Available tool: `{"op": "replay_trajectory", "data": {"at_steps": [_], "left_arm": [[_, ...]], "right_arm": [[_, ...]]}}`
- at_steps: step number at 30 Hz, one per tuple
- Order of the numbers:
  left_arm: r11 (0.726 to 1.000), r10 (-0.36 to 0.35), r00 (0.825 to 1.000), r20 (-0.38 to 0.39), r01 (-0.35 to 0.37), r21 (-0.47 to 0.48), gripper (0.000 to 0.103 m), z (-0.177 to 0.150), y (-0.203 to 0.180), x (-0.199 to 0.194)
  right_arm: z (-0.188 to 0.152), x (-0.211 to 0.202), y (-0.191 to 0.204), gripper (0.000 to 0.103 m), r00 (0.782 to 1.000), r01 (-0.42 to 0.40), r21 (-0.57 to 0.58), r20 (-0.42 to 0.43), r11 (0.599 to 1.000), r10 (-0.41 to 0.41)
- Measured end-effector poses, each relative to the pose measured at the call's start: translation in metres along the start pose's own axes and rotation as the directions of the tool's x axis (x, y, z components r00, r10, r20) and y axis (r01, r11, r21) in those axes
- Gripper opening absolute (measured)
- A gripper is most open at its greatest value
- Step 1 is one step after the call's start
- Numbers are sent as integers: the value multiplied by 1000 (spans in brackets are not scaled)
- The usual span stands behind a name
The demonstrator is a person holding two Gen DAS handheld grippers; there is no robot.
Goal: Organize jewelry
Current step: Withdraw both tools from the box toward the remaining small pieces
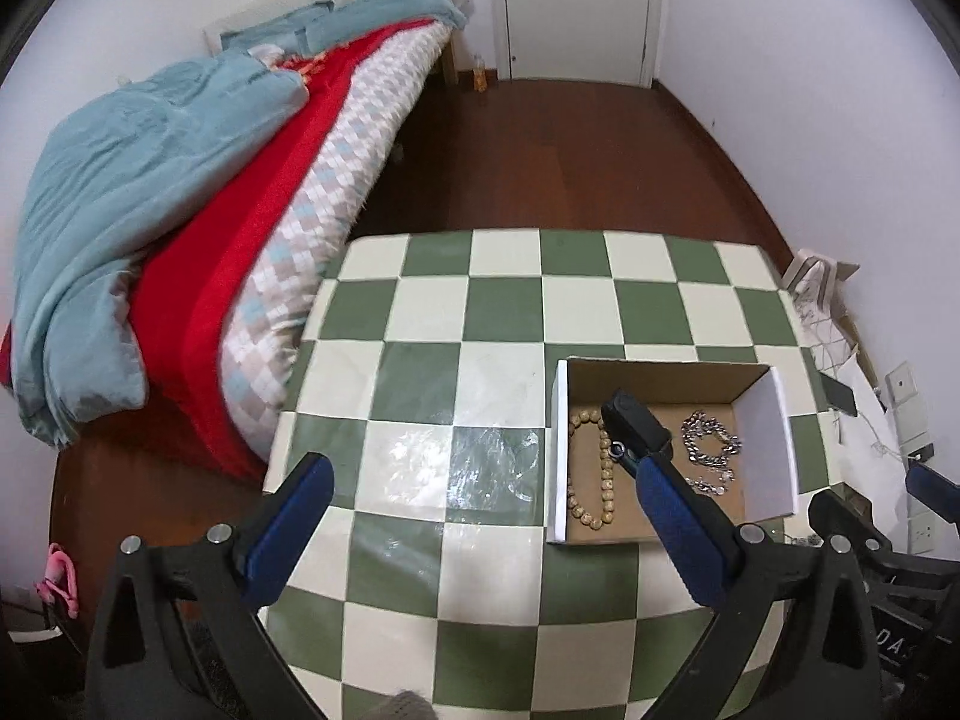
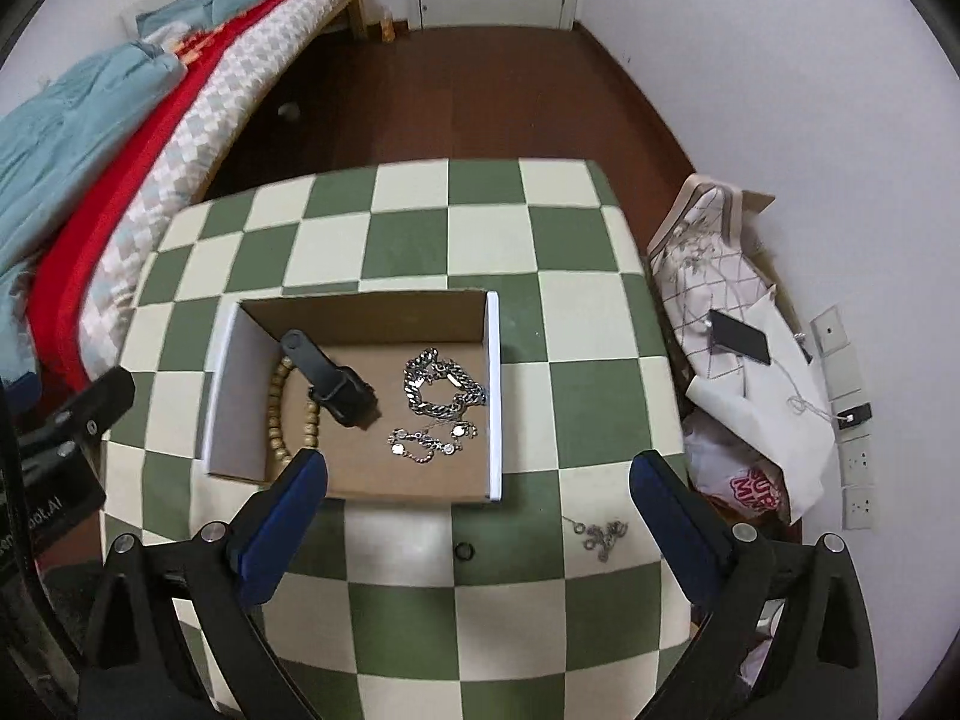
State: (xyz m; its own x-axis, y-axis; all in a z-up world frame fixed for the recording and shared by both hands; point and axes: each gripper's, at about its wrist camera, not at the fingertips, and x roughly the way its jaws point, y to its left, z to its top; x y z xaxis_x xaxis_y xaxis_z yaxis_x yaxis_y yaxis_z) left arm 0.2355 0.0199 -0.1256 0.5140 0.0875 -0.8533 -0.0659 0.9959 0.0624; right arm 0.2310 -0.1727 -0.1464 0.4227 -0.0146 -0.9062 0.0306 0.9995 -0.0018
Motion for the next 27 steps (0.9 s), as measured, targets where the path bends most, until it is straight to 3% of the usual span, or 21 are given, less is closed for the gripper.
{"op": "replay_trajectory", "data": {"at_steps": [11, 16, 23, 27], "left_arm": [[998, 25, 983, 181, -33, 44, 103, -11, 0, -85], [998, 31, 975, 220, -43, 48, 103, -18, -3, -107], [998, 31, 967, 253, -46, 51, 103, -32, -9, -107], [996, 10, 977, 214, -28, 83, 103, -42, -18, -84]], "right_arm": [[-23, -87, -8, 102, 989, -26, 34, 150, 999, 20], [-35, -116, -9, 102, 979, -56, 35, 196, 998, 48], [-53, -131, -16, 103, 965, -94, 46, 249, 994, 80], [-61, -112, -38, 103, 968, -96, 70, 237, 993, 77]]}}
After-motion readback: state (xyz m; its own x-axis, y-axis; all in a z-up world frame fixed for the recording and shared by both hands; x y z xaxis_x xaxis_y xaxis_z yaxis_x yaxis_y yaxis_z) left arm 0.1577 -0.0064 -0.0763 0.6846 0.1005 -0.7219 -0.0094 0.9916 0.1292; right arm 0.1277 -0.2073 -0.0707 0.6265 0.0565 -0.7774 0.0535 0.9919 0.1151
